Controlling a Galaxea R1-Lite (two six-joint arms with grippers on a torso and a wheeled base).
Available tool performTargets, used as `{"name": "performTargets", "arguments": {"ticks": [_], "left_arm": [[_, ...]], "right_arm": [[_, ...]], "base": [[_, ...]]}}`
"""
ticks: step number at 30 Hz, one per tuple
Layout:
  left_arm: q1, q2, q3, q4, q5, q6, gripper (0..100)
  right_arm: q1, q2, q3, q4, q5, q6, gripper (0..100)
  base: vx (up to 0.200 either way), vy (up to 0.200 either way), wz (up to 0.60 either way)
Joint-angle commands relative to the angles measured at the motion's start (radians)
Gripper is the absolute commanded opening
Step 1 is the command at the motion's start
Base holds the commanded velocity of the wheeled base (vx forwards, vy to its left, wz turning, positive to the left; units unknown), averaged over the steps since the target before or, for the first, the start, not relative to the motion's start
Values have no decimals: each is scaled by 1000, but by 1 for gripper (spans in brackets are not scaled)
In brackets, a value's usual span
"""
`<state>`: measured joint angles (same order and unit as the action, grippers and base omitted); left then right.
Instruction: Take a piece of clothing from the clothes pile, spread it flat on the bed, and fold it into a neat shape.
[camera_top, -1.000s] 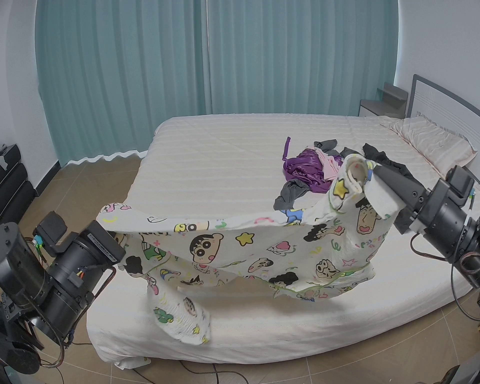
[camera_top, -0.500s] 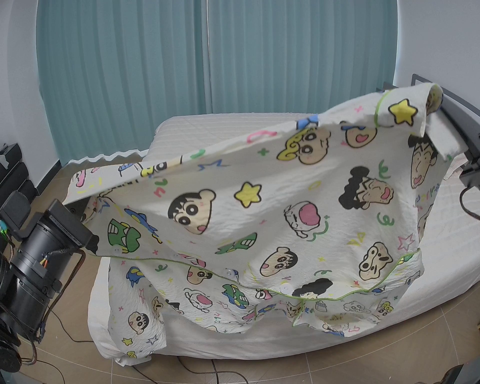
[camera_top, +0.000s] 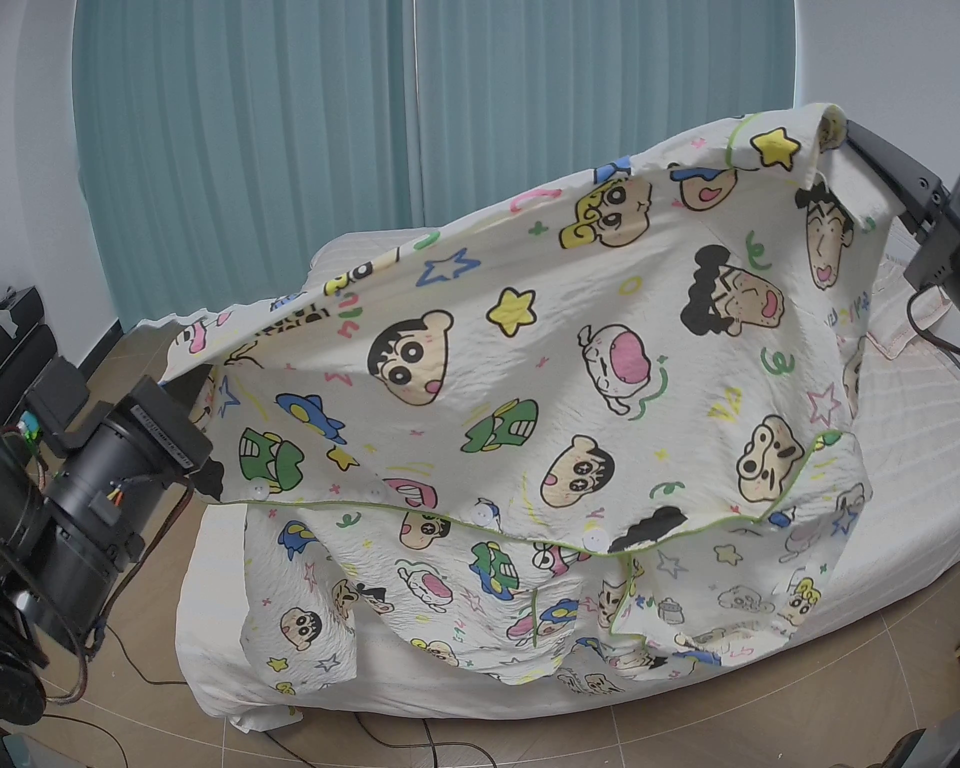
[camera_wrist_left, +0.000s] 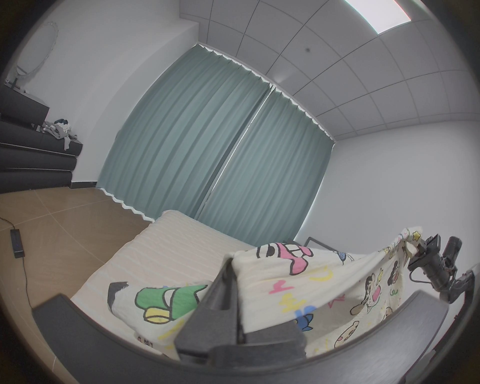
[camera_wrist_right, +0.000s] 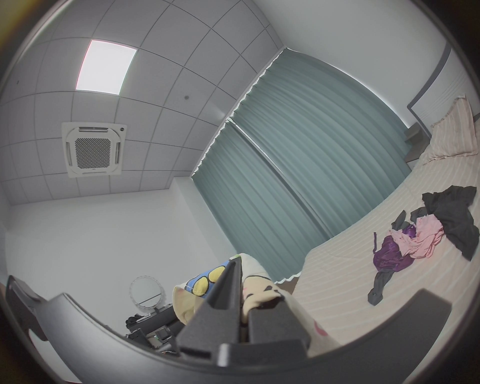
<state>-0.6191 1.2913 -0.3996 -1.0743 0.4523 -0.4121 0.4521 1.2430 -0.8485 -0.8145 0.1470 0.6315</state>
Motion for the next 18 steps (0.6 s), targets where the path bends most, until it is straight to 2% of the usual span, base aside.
{"name": "performTargets", "arguments": {"ticks": [1, 5, 8, 12, 18], "left_arm": [[56, 135, -42, 7, -1, -13, 0], [95, 230, -79, 7, -17, -82, 0], [116, 303, -114, 7, -44, -123, 0], [156, 402, -165, 8, -92, -128, 0], [202, 562, -255, 7, -103, -131, 0]], "right_arm": [[-69, 156, -66, -5, 11, 5, 0], [-78, 271, -66, -12, 5, 5, 0], [-98, 340, -78, -32, 5, 7, 0], [-121, 438, -116, -75, -3, 7, 0], [-139, 558, -178, -80, -4, 8, 0]], "base": [[0, 0, 0], [0, 0, 0], [200, 0, 0], [200, 0, 0], [200, 0, 0]]}}
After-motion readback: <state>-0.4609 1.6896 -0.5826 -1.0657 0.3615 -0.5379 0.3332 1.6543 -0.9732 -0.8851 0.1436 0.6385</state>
